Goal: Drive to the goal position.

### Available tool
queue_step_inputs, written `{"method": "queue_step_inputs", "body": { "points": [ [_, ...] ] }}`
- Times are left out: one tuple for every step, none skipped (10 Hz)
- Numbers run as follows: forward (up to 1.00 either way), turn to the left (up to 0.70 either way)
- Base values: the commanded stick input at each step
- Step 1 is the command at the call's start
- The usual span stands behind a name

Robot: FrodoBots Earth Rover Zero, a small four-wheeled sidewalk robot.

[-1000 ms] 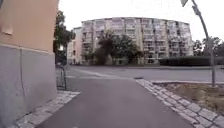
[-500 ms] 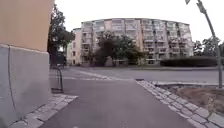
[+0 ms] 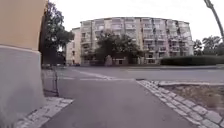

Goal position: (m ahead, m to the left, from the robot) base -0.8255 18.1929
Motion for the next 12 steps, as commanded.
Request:
{"method": "queue_step_inputs", "body": {
  "points": [
    [0.45,0.00],
    [0.45,0.00],
    [0.45,0.00],
    [0.45,0.00],
    [0.45,0.00],
    [0.45,0.00],
    [0.45,0.00],
    [0.45,0.00],
    [0.45,0.00],
    [0.45,0.00],
    [0.45,0.18],
    [0.45,0.27]
  ]
}}
